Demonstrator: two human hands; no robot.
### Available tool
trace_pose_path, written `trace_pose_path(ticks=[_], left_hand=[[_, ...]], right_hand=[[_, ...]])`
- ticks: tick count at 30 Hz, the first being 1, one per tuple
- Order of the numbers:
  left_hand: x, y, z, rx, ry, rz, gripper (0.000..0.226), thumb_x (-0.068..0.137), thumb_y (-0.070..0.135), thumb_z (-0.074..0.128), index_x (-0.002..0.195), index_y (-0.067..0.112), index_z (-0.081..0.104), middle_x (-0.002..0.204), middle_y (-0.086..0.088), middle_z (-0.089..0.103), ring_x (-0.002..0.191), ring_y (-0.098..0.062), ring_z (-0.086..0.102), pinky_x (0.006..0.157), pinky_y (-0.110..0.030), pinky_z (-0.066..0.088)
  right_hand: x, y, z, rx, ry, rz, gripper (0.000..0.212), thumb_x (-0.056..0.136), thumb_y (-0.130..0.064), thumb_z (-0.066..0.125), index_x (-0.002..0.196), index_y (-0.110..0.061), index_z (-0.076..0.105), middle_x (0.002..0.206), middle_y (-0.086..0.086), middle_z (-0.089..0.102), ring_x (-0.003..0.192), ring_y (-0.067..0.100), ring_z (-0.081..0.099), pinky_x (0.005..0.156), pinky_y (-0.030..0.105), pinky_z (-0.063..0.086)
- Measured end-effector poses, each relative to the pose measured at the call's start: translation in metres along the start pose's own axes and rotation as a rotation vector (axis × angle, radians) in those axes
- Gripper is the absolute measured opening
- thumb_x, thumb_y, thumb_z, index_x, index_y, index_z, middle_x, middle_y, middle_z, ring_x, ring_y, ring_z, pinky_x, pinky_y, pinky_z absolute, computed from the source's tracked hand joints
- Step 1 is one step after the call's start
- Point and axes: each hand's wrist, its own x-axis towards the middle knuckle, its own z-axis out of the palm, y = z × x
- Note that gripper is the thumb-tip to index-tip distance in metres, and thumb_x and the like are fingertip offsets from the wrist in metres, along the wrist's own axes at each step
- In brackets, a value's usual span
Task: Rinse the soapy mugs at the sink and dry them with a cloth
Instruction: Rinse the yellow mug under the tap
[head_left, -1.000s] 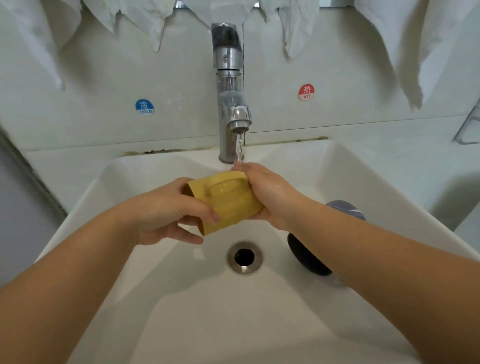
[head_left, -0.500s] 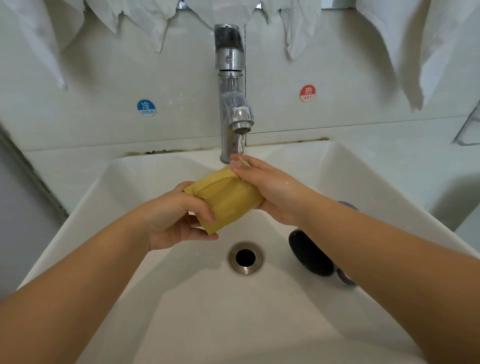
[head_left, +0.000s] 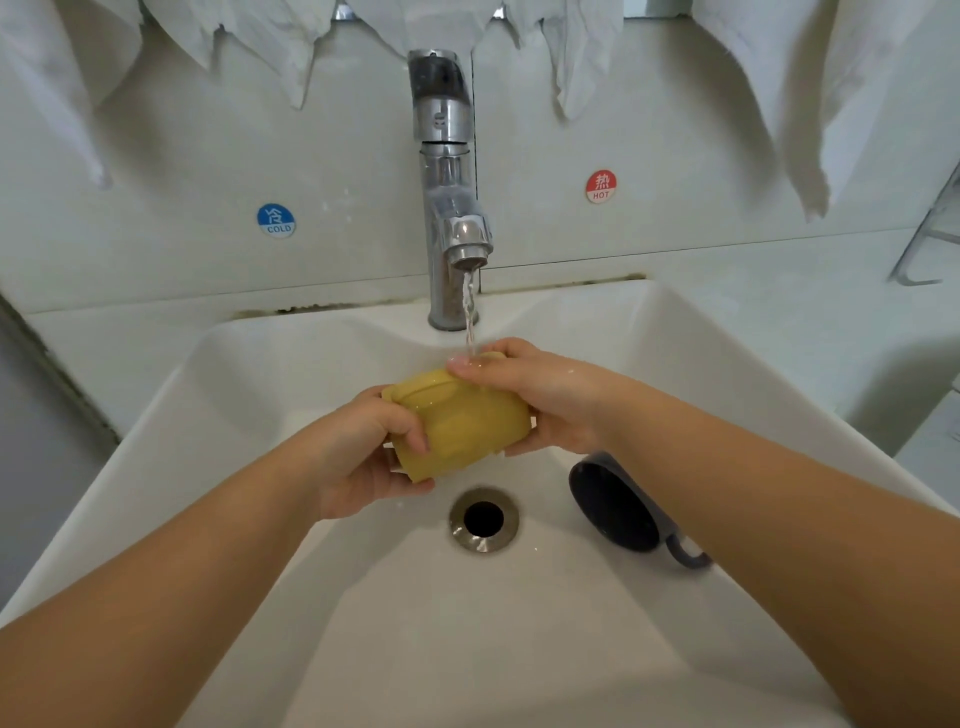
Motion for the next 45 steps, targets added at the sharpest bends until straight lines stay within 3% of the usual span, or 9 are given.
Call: trace_pose_path(ticks=[3, 6, 11, 17, 20, 24, 28, 38, 45], left_hand=[[-0.004, -0.001, 0.004, 0.041, -0.04, 0.005, 0.054, 0.053, 0.007, 0.06, 0.104, 0.022, 0.065, 0.095, -0.006, 0.071, 0.092, -0.027, 0.062, 0.082, -0.041, 0.05], [-0.003, -0.001, 0.004, 0.05, -0.012, 0.02, 0.055, 0.061, 0.027, 0.081, 0.112, 0.024, 0.063, 0.104, -0.005, 0.07, 0.098, -0.025, 0.064, 0.081, -0.042, 0.052], [0.001, -0.001, 0.007, 0.044, 0.082, 0.07, 0.066, 0.06, 0.044, 0.073, 0.121, 0.02, 0.059, 0.113, -0.008, 0.068, 0.096, -0.024, 0.067, 0.068, -0.038, 0.057], [0.001, -0.002, 0.019, 0.065, 0.111, 0.116, 0.042, 0.082, 0.042, 0.068, 0.118, 0.023, 0.06, 0.11, -0.005, 0.07, 0.098, -0.024, 0.068, 0.073, -0.039, 0.058], [0.0, 0.0, 0.017, 0.058, 0.134, 0.124, 0.037, 0.085, 0.042, 0.065, 0.118, 0.024, 0.061, 0.112, -0.004, 0.069, 0.099, -0.024, 0.068, 0.074, -0.04, 0.058], [-0.001, 0.005, 0.016, 0.011, 0.147, 0.128, 0.035, 0.09, 0.047, 0.057, 0.114, 0.022, 0.06, 0.109, -0.004, 0.069, 0.098, -0.022, 0.067, 0.078, -0.042, 0.058], [-0.003, 0.007, 0.024, 0.034, 0.18, 0.149, 0.039, 0.095, 0.052, 0.048, 0.114, 0.019, 0.058, 0.106, -0.005, 0.068, 0.097, -0.022, 0.067, 0.078, -0.042, 0.058], [0.002, 0.024, 0.051, 0.1, 0.603, 0.15, 0.035, 0.1, 0.052, 0.036, 0.106, 0.019, 0.046, 0.109, -0.009, 0.054, 0.097, -0.035, 0.06, 0.068, -0.047, 0.058], [0.001, 0.022, 0.061, 0.121, 0.344, 0.308, 0.033, 0.105, 0.035, 0.032, 0.136, 0.024, 0.04, 0.122, -0.001, 0.05, 0.098, -0.022, 0.058, 0.072, -0.045, 0.058]], right_hand=[[0.0, 0.002, 0.008, -0.134, 0.057, 0.01, 0.074, 0.073, -0.065, 0.067, 0.129, -0.026, 0.037, 0.116, -0.003, 0.055, 0.1, 0.02, 0.062, 0.077, 0.039, 0.058], [0.002, 0.0, 0.005, -0.146, 0.041, -0.023, 0.069, 0.08, -0.065, 0.059, 0.132, -0.025, 0.038, 0.12, 0.001, 0.056, 0.1, 0.022, 0.062, 0.073, 0.037, 0.059], [-0.001, -0.007, -0.014, 0.024, -0.064, 0.005, 0.042, 0.088, -0.045, 0.062, 0.124, -0.025, 0.054, 0.122, 0.003, 0.057, 0.11, 0.026, 0.059, 0.087, 0.045, 0.056], [0.002, -0.007, 0.006, -0.058, 0.157, 0.01, 0.064, 0.078, -0.069, 0.058, 0.125, -0.026, 0.046, 0.112, -0.001, 0.058, 0.098, 0.021, 0.06, 0.081, 0.04, 0.056], [0.001, -0.01, 0.003, -0.063, 0.165, -0.019, 0.051, 0.091, -0.059, 0.049, 0.13, -0.026, 0.043, 0.118, 0.001, 0.054, 0.102, 0.025, 0.059, 0.082, 0.041, 0.056], [-0.001, -0.012, -0.005, 0.05, 0.008, -0.065, 0.049, 0.09, -0.044, 0.061, 0.133, -0.027, 0.044, 0.125, 0.0, 0.056, 0.108, 0.022, 0.059, 0.079, 0.037, 0.055], [-0.001, -0.011, 0.005, 0.037, 0.151, -0.087, 0.056, 0.085, -0.056, 0.061, 0.131, -0.03, 0.043, 0.12, -0.001, 0.055, 0.103, 0.022, 0.06, 0.079, 0.039, 0.059], [-0.011, -0.022, 0.008, -0.057, 0.285, -0.131, 0.045, 0.091, -0.055, 0.05, 0.118, -0.02, 0.043, 0.102, -0.001, 0.052, 0.087, 0.022, 0.06, 0.073, 0.044, 0.06], [-0.016, -0.032, -0.012, -0.129, 0.386, -0.217, 0.04, 0.093, -0.05, 0.049, 0.118, -0.018, 0.047, 0.098, -0.002, 0.052, 0.088, 0.022, 0.057, 0.071, 0.042, 0.058]])
